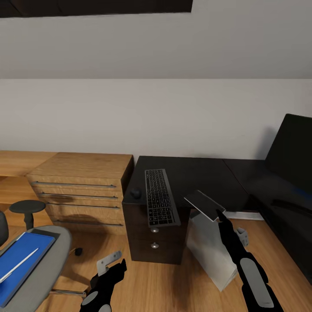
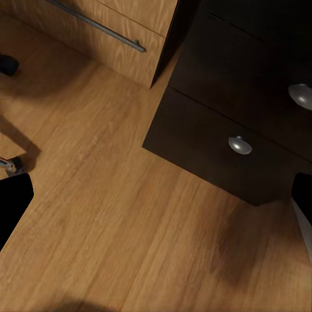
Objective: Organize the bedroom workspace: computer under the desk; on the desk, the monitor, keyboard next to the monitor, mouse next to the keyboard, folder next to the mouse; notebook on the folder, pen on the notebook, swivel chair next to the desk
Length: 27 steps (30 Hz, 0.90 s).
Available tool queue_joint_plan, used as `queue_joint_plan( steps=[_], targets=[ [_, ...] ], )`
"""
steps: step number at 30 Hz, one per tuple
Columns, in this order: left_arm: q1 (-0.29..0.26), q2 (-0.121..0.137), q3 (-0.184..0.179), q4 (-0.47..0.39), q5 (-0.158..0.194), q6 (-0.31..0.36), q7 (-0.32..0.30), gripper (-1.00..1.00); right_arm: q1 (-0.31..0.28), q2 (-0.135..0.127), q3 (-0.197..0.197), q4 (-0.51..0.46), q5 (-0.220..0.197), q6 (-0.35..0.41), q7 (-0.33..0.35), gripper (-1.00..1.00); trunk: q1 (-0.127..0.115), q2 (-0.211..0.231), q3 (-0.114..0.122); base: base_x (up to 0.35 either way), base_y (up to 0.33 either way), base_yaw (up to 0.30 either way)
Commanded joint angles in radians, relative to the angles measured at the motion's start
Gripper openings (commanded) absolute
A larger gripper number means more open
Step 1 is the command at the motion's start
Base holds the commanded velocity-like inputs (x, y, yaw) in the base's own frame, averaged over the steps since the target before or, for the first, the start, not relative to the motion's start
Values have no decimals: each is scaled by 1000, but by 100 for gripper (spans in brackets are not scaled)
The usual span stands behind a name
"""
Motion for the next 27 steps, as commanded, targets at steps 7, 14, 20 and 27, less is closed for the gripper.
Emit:
queue_joint_plan(
  steps=[7,14,20,27],
  targets=[
    [-1,1,-2,-2,4,4,7,100,-1,1,-4,0,-8,8,4,100,0,-1,-1,-146,0,0],
    [-1,1,-2,-2,4,4,7,100,0,1,-4,0,-8,8,3,100,0,-1,-1,-298,0,0],
    [-1,1,-2,-2,5,4,7,100,0,1,-4,2,-9,8,3,100,0,-1,-1,-173,0,0],
    [-1,2,-1,4,7,4,7,100,-4,-3,-3,66,-8,8,1,100,0,-1,-1,-33,0,0]
  ],
)
